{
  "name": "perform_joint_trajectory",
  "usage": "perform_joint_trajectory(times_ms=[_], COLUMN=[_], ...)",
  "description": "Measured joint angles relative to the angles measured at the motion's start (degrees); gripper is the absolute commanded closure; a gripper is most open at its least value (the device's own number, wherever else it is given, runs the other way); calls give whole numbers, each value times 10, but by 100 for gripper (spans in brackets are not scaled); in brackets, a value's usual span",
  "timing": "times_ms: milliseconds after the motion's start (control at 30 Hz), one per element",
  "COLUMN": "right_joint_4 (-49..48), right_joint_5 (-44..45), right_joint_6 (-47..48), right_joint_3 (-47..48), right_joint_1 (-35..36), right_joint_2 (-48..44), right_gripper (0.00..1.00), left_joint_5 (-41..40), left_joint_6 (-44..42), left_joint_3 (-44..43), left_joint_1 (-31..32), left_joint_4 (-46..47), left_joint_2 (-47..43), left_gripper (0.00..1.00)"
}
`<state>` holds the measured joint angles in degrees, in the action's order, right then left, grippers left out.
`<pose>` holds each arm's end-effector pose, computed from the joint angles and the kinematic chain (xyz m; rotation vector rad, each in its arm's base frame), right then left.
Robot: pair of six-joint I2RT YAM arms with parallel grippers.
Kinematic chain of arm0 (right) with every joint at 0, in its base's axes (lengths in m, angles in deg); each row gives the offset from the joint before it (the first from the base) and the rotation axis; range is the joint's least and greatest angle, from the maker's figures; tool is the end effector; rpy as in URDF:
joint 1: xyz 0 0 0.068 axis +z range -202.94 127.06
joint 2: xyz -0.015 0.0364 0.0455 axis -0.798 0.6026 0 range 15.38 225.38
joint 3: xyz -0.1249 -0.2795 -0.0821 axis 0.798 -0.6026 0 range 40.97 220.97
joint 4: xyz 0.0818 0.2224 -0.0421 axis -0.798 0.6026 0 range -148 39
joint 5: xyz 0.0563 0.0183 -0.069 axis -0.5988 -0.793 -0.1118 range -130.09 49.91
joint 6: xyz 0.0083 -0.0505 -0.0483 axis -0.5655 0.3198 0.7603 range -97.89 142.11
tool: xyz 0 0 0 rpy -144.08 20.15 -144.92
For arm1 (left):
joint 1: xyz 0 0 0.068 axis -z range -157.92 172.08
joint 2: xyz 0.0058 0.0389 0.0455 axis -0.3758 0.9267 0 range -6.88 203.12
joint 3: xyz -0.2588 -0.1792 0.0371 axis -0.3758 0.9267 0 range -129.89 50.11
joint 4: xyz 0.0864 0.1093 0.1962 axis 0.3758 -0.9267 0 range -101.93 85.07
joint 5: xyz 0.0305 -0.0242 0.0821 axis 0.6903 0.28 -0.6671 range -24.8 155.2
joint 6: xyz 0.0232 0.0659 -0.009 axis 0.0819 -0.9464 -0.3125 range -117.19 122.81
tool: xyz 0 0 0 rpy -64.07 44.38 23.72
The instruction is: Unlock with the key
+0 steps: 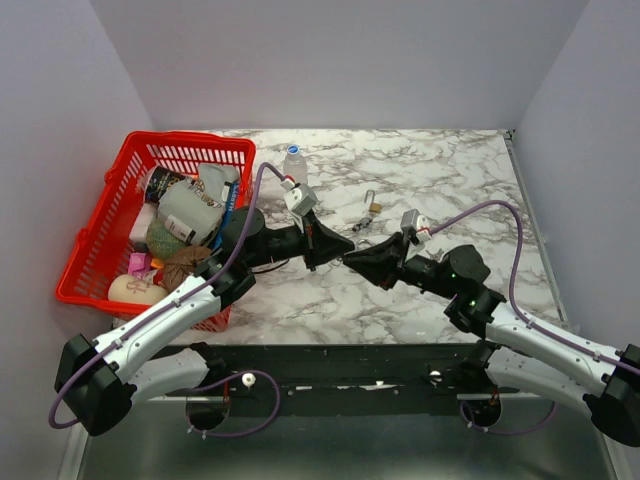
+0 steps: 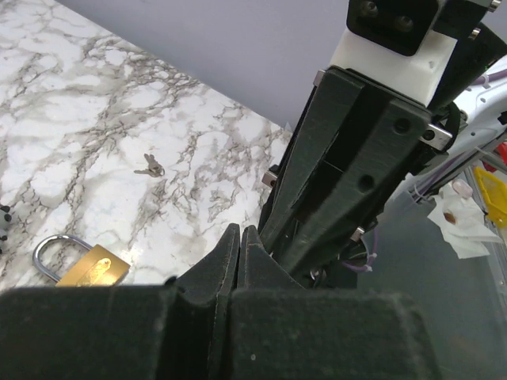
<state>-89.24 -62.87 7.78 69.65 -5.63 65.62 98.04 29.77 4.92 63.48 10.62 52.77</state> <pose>0.1033 0.1449 0.3467 -0.7584 1.3177 1.1539 0.1418 -0.1667 0.3853 0.7022 1.5816 -1.3530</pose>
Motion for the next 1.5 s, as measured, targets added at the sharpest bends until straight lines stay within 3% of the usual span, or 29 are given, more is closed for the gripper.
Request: perform_joint_trajectory(times_ms=[33, 133, 200, 333, 433, 767, 1300, 1500], right_joint_4=[1, 5, 9, 26, 30, -19, -75, -88], right_joint_5=[0, 2, 2, 2, 4, 3, 4, 2], right_joint_6=[2, 8, 10, 11, 1, -62, -112, -119], right_joint_3=[0, 0, 0, 0, -5, -19, -9, -5], right_joint_1=[-1, -2, -2, 0, 2, 3, 3, 2], right_joint_2=[0, 0, 0, -6, -19, -1, 39, 54], right_gripper=[92, 93, 88, 61, 54, 51, 60, 90], left_joint_5=[1, 1, 1, -7, -9, 25, 57, 61], left_joint_6=[2, 8, 11, 14, 16, 42, 59, 59], left_joint_3=[0, 0, 0, 0, 1, 24, 28, 29], left_joint_1=[-1, -1, -2, -13, -20, -20, -20, -20], left_joint_4=[0, -3, -6, -4, 0, 54, 89, 93], left_joint_2=[0, 0, 0, 2, 3, 6, 7, 7], left_gripper=[100, 100, 100, 100, 100, 100, 100, 100])
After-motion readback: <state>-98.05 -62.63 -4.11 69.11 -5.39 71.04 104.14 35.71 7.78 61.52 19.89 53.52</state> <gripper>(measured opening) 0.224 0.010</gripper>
